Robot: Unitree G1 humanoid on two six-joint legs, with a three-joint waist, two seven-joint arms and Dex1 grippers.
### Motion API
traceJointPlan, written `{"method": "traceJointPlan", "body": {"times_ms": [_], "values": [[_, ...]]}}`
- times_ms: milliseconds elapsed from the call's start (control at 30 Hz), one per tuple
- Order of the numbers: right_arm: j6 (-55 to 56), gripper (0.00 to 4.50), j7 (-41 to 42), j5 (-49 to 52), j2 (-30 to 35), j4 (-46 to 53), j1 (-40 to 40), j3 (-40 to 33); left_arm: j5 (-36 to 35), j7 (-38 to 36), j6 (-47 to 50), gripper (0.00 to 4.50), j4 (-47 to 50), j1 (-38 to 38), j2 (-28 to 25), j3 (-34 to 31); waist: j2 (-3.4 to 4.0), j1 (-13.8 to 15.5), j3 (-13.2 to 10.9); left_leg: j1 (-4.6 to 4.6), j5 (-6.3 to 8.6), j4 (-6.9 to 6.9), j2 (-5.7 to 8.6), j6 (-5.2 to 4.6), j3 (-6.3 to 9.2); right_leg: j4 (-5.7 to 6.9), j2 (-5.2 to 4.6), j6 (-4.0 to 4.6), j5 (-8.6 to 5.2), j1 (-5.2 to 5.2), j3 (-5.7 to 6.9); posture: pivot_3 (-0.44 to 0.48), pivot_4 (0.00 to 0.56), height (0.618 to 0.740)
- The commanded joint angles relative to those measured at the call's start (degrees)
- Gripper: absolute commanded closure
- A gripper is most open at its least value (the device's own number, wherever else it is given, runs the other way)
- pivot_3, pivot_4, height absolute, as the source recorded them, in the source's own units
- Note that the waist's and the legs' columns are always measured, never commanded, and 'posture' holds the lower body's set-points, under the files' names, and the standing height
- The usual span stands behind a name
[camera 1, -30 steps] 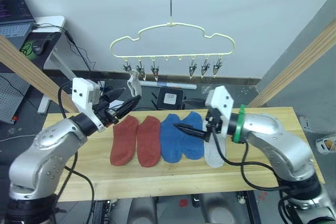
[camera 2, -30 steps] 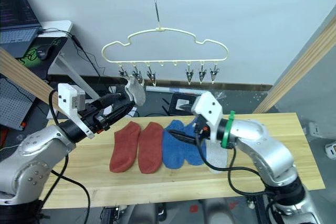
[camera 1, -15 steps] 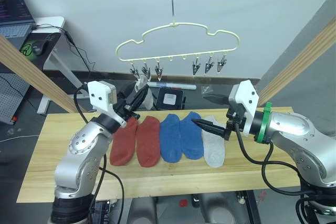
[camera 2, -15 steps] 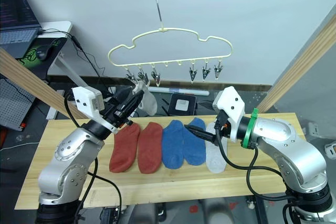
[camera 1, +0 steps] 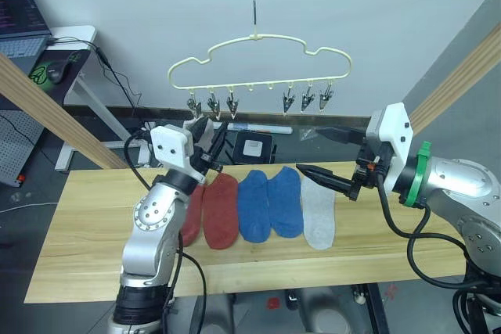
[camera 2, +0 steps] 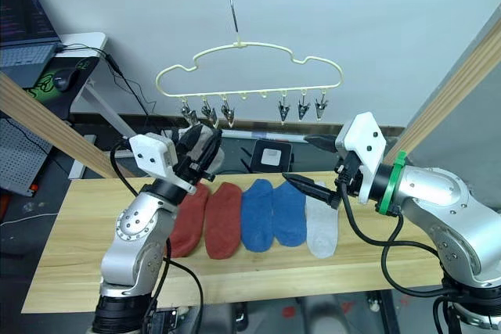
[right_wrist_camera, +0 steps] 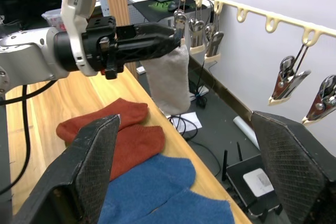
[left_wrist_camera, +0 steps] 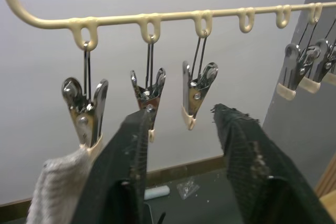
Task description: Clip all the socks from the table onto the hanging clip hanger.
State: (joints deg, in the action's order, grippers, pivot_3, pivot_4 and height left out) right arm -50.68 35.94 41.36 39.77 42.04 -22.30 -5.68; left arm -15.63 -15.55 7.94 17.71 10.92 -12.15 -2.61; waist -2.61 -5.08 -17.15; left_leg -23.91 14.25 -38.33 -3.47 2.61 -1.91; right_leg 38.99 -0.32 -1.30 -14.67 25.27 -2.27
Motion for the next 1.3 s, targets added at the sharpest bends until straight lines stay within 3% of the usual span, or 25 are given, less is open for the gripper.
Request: {"method": "traceJointPlan", "body": {"times_ms": [33, 500, 1233, 1300], "values": [[-0.23, 0.36, -0.8, 2.03, 1.19, 2.75, -0.34, -1.9, 1.39, 0.8, -1.99, 3.15, 1.2, 0.56, 0.84, 0.43, 0.0, -0.06, 0.0, 0.0, 0.0, 0.0, 0.0, 0.0, 0.0, 0.0, 0.01, 0.0, 0.0, 0.0, 0.0, -0.226, 0.267, 0.735], [-0.85, 0.36, -3.3, 4.75, 2.95, 3.04, -0.86, -1.62, 1.91, 4.19, -0.63, 3.15, -3.82, 2.79, 2.72, -2.07, 0.0, -0.11, 0.0, -0.01, 0.0, -0.16, -0.04, -0.01, 0.01, 0.02, 0.06, 0.01, 0.04, -0.05, 0.0, -0.233, 0.275, 0.735], [-0.62, 0.36, -5.06, 6.25, 3.37, 3.69, -0.66, -0.71, 1.21, 0.44, -4.24, 3.15, -14.44, 10.12, 2.16, -3.54, 0.0, -0.14, 0.0, -0.08, 0.02, -0.42, -0.07, -0.03, 0.0, 0.02, 0.14, -0.01, 0.07, -0.08, 0.0, -0.24, 0.275, 0.735], [-0.57, 0.36, -5.09, 6.2, 3.31, 3.67, -0.59, -0.64, 0.89, 0.32, -4.57, 2.78, -14.52, 10.17, 2.21, -3.85, 0.0, -0.17, 0.0, -0.08, 0.02, -0.42, -0.08, -0.03, 0.0, 0.02, 0.14, -0.01, 0.07, -0.07, 0.0, -0.24, 0.275, 0.735]]}}
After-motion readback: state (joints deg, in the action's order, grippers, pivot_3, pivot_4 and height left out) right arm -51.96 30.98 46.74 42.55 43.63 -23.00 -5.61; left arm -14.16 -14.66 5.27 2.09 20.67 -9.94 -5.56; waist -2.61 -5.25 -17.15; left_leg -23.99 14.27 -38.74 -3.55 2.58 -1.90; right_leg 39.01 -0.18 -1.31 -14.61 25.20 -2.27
